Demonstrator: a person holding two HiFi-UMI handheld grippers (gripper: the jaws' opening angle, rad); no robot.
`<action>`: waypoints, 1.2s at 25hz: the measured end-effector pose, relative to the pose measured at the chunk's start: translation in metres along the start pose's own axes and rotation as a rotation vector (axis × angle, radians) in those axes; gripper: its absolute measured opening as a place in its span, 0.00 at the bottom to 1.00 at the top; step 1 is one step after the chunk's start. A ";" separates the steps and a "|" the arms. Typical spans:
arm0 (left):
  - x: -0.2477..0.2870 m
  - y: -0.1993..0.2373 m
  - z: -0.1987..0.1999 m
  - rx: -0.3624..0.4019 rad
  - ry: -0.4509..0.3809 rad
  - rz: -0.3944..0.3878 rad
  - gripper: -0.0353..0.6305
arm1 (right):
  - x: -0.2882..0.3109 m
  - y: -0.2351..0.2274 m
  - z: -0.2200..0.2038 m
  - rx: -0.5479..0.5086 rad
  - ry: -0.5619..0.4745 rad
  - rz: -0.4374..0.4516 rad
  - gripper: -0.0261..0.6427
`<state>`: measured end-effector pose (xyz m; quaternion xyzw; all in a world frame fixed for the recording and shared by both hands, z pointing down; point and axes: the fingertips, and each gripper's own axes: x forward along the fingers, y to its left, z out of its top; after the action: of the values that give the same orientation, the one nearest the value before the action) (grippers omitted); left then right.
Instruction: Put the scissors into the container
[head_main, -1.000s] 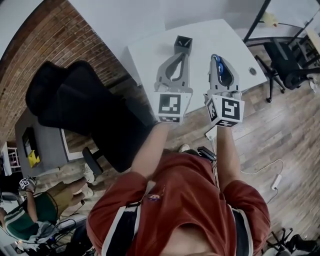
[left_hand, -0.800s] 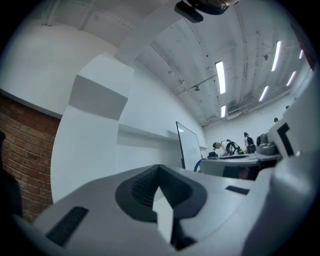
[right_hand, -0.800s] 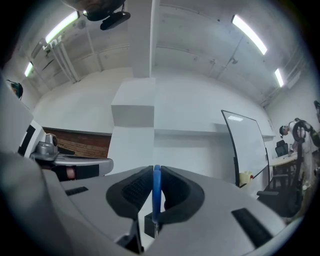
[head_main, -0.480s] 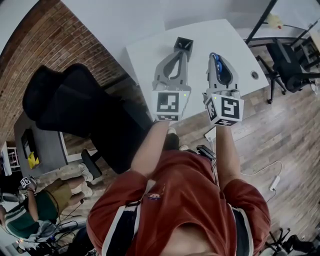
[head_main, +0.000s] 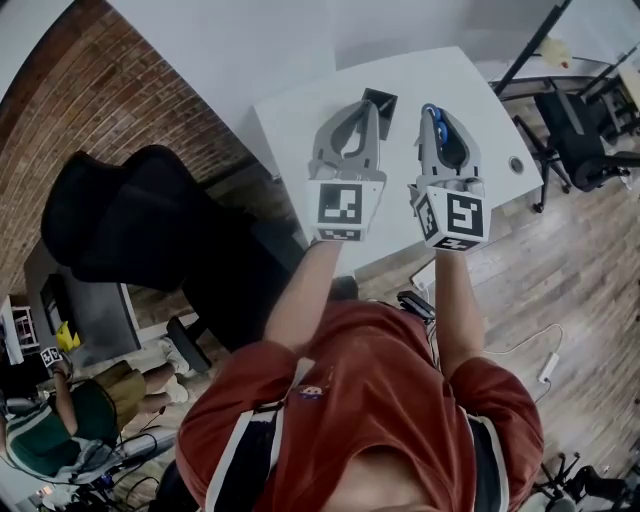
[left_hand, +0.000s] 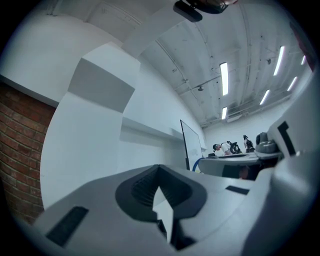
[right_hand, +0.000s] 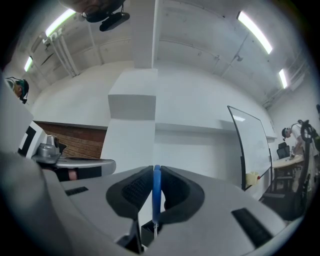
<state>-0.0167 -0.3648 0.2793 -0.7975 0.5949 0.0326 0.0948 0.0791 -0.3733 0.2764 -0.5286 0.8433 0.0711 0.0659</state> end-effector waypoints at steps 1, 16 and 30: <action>0.003 0.003 -0.001 0.000 0.001 -0.002 0.07 | 0.004 0.001 -0.001 -0.001 0.003 -0.002 0.12; 0.029 0.044 -0.038 -0.056 0.028 -0.040 0.07 | 0.056 0.012 -0.027 0.000 0.038 -0.013 0.12; 0.074 0.052 -0.084 -0.074 0.115 -0.002 0.07 | 0.107 -0.009 -0.084 0.078 0.104 0.040 0.12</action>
<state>-0.0499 -0.4649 0.3440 -0.8015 0.5971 0.0085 0.0311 0.0381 -0.4879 0.3384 -0.5116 0.8581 0.0121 0.0412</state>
